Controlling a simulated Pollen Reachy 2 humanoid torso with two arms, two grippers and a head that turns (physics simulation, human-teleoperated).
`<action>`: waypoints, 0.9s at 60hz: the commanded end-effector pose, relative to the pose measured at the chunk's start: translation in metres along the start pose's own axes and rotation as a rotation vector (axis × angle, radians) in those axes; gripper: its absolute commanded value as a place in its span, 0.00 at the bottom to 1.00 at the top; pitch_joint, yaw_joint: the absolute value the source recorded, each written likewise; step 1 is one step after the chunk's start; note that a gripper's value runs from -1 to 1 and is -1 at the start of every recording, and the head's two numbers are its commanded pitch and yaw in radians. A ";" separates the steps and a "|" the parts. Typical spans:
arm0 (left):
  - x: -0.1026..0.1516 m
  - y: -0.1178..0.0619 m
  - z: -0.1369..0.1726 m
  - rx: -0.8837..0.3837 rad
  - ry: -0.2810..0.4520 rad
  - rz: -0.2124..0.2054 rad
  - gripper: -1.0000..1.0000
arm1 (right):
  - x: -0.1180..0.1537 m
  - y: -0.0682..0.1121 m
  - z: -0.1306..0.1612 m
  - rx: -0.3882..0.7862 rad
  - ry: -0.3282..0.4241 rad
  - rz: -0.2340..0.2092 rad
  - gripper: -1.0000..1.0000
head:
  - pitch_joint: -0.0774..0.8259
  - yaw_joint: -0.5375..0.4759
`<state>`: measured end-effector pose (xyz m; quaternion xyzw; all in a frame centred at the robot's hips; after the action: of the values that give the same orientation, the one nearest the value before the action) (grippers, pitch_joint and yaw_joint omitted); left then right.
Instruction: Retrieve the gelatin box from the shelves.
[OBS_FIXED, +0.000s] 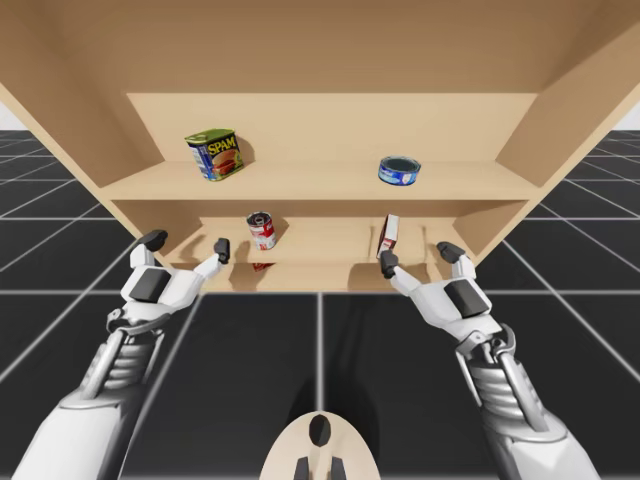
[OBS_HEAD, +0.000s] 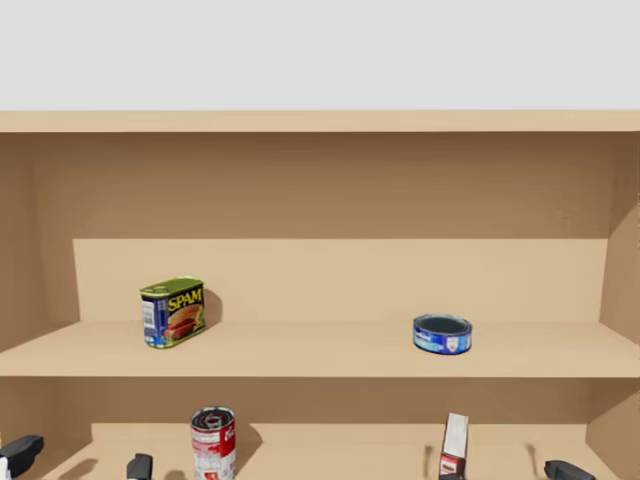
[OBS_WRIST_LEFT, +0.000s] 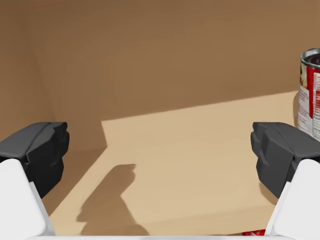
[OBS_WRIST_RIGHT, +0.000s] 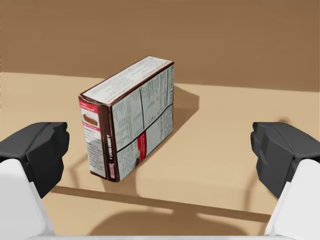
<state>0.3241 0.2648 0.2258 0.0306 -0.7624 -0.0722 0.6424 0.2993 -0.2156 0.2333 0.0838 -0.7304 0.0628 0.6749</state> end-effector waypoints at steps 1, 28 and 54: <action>0.001 -0.001 0.001 -0.002 0.000 0.000 0.00 | -0.002 0.005 0.003 0.003 0.025 -0.026 0.00 | 0.09 0.53; 0.004 0.000 0.003 -0.006 -0.012 0.004 0.00 | -0.001 0.005 0.002 -0.012 0.013 -0.001 0.00 | 0.36 0.55; 0.009 -0.001 0.007 -0.009 -0.032 0.005 0.00 | -0.004 0.007 0.001 -0.007 0.023 0.020 0.00 | 0.69 0.76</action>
<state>0.3174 0.2638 0.2322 0.0256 -0.7705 -0.0744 0.6326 0.2971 -0.2114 0.2305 0.0712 -0.7247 0.0691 0.6819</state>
